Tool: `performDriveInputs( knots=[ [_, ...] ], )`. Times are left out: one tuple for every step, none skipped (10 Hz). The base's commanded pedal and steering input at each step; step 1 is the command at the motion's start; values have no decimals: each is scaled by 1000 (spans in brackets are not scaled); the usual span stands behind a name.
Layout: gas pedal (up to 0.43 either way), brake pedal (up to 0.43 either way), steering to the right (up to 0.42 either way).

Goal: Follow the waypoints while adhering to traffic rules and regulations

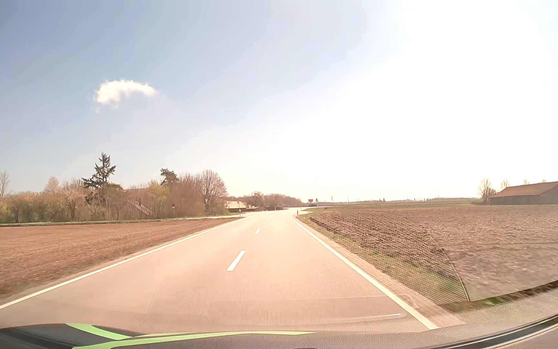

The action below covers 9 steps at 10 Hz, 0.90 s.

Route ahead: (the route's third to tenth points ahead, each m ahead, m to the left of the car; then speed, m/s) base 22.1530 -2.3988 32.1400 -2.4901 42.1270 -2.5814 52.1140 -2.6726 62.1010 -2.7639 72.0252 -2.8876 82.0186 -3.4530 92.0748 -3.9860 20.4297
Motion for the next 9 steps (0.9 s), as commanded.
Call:
performDriveInputs(
  knots=[
    [0, 0, 0],
    [0, 0, 0],
    [0, 0, 0],
    [0, 0, 0],
    [0, 0, 0],
    [0, 0, 0],
    [0, 0, 0],
    [0, 0, 0],
    [8, 0, 0]
  ],
)
